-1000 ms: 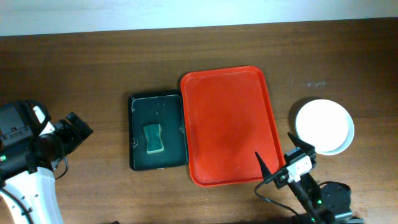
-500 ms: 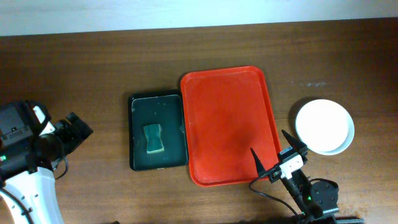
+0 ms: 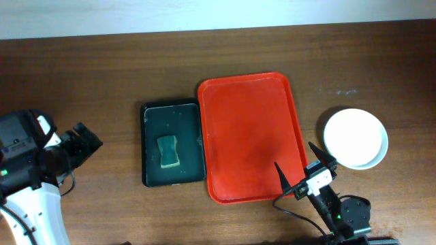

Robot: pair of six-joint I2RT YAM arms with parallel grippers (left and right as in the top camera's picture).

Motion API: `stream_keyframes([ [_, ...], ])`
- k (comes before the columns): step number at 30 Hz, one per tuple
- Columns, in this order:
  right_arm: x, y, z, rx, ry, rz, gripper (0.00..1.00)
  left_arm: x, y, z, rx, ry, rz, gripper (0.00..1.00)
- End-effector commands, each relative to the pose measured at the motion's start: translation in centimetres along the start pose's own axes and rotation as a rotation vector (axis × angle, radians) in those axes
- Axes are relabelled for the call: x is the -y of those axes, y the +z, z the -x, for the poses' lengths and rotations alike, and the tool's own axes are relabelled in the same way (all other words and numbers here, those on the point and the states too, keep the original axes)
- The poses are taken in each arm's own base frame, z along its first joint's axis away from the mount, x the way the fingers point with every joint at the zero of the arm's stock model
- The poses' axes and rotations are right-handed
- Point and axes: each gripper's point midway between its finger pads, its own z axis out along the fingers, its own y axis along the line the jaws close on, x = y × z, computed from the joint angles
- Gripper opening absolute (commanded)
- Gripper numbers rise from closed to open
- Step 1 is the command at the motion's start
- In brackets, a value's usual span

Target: Clean dirty plates on tray and stack at the side

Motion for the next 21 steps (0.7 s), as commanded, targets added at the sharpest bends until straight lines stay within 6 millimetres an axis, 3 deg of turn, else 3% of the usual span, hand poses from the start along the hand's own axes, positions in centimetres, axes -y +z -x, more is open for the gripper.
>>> stream_keyframes([
  [1, -0.2, 0.0, -0.2, 0.001, 0.003, 0.003, 0.98, 0.8, -0.1, -0.5, -0.002, 0.03, -0.02, 0.99],
  [4, -0.2, 0.0, -0.2, 0.001, 0.003, 0.003, 0.98, 1.5, 1.1, -2.5, -0.031, 0.087, -0.021, 0.99],
  [8, -0.2, 0.0, -0.2, 0.001, 0.003, 0.003, 0.99, 4.6, 3.3, -4.1, 0.095, 0.216, -0.15, 1.0],
  [11, -0.2, 0.0, -0.2, 0.001, 0.003, 0.003, 0.98, 6.3, 3.1, -4.8, 0.22, 0.277, -0.255, 0.99],
  [13, -0.2, 0.0, -0.2, 0.001, 0.003, 0.003, 0.98, 7.1, 1.8, -4.8, 0.328, 0.301, -0.327, 0.99],
  [17, -0.2, 0.0, -0.2, 0.001, 0.003, 0.003, 0.98, 7.6, -3.6, -4.0, 0.613, 0.312, -0.467, 0.99],
  [21, -0.2, 0.0, -0.2, 0.001, 0.003, 0.003, 0.98, 7.2, -6.2, -4.5, 0.778, 0.315, -0.552, 0.99],
])
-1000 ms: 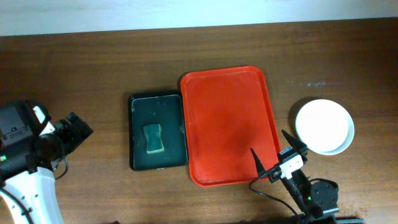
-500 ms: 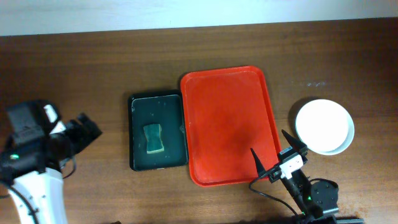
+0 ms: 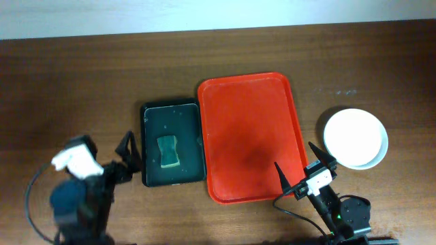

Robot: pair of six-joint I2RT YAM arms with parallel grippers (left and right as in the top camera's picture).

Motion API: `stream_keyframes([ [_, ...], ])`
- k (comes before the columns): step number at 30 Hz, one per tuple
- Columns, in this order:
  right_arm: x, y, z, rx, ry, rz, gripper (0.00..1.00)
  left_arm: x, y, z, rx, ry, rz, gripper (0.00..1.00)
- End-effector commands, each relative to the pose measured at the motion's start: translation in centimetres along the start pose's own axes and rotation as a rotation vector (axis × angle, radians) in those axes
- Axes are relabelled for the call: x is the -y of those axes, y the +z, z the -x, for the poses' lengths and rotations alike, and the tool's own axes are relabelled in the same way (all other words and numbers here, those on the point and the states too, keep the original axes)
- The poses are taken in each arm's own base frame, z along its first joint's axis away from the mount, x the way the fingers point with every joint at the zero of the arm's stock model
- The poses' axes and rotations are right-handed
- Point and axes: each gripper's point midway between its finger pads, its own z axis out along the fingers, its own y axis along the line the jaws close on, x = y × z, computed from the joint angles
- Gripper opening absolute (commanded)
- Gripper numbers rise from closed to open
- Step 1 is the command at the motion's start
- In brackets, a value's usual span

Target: Clean dirty plates on tray and stack at the side

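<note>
The red tray (image 3: 248, 136) lies in the middle of the table with nothing on it. At the right, white plates (image 3: 355, 138) sit stacked on the table. A dark tray (image 3: 153, 116) left of the red one holds a green sponge (image 3: 168, 151). My left gripper (image 3: 132, 152) is open just off the dark tray's left edge, level with the sponge. My right gripper (image 3: 293, 155) is open over the red tray's front right corner, with nothing between its fingers.
The brown wooden table (image 3: 82, 82) stretches to the left and to the back of the trays. Both arm bases stand at the front edge, and a black cable loops below the right gripper.
My left arm has moved right, from the table's far left edge to the left side of the dark tray. The right arm, plates, sponge and trays have not moved.
</note>
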Motion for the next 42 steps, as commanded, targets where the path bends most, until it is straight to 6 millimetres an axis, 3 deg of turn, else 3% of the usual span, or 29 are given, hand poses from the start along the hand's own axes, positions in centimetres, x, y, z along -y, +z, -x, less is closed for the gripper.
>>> stream_keyframes([
  [1, -0.2, 0.0, -0.2, 0.002, 0.003, 0.003, 0.98, 0.2, -1.5, -0.1, 0.117, 0.02, -0.04, 1.0],
  [4, -0.2, 0.0, -0.2, 0.002, 0.003, 0.003, 0.98, 0.0, -2.4, -0.3, 0.219, 0.03, -0.063, 0.99],
  [8, -0.2, 0.0, -0.2, 0.002, 0.003, 0.003, 0.98, -0.6, -2.6, -2.0, 0.305, 0.039, -0.092, 0.99],
  [15, -0.2, 0.0, -0.2, 0.002, 0.003, 0.003, 0.98, -1.4, -0.4, -4.7, 0.328, 0.042, -0.117, 0.99],
  [23, -0.2, 0.0, -0.2, 0.002, 0.003, 0.003, 0.98, -3.0, 1.5, -10.1, 0.15, 0.029, -0.072, 0.99],
  [42, -0.2, 0.0, -0.2, 0.002, 0.003, 0.003, 0.98, -2.9, 1.5, -10.1, 0.152, 0.029, -0.073, 0.99],
])
